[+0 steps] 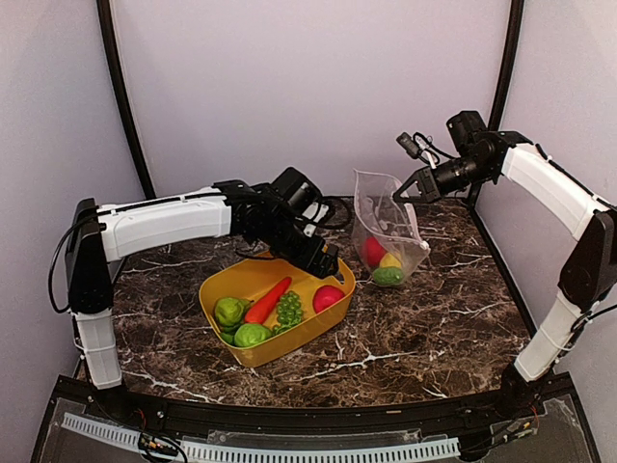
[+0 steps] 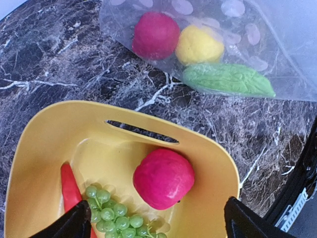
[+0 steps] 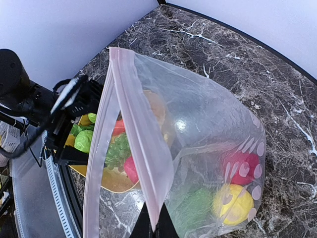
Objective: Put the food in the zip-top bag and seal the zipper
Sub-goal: Adjust the fake fruit in the bin, then pick up the fake fruit from the bin.
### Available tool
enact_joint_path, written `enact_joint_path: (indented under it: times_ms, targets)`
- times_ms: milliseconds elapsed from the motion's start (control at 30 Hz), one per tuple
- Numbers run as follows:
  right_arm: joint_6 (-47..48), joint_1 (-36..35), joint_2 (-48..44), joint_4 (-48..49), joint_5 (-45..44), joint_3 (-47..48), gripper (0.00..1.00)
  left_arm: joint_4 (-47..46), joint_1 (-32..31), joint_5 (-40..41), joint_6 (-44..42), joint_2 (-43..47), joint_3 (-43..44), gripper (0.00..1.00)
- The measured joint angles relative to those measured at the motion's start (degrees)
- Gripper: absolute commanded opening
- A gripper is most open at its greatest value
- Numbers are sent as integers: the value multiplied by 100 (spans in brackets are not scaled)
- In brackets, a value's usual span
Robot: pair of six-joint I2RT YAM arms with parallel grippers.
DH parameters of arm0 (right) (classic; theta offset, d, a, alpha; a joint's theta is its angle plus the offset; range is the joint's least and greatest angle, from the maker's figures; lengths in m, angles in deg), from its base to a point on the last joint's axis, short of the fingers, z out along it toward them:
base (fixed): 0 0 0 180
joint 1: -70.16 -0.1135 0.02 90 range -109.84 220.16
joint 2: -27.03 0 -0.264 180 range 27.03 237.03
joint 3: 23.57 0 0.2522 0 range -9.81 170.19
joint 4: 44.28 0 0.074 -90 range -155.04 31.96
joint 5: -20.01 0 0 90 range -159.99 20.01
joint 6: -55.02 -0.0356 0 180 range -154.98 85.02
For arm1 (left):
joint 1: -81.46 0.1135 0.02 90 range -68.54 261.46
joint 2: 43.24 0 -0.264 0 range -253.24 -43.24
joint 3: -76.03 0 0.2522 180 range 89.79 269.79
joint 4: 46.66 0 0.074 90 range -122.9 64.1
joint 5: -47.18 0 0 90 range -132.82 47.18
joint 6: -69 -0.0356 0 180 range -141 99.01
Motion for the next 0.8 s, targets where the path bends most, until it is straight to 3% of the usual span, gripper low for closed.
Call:
enact_joint_path:
  times_ms: [167,467,700,800]
  targets:
    - [13,0,0,0,-17,0,0,20,-31,-52,-15,-363,-164,97]
    - [33,0,0,0,-87,0,0,-317,-72,-304,48,-876,-398,82]
    - [63,0,-2,0,-109,-2,0,-562,-72,-450,131,-1071,-398,60]
    - [79,0,-4,0,-114,-2,0,-529,-72,-455,136,-1071,-389,55]
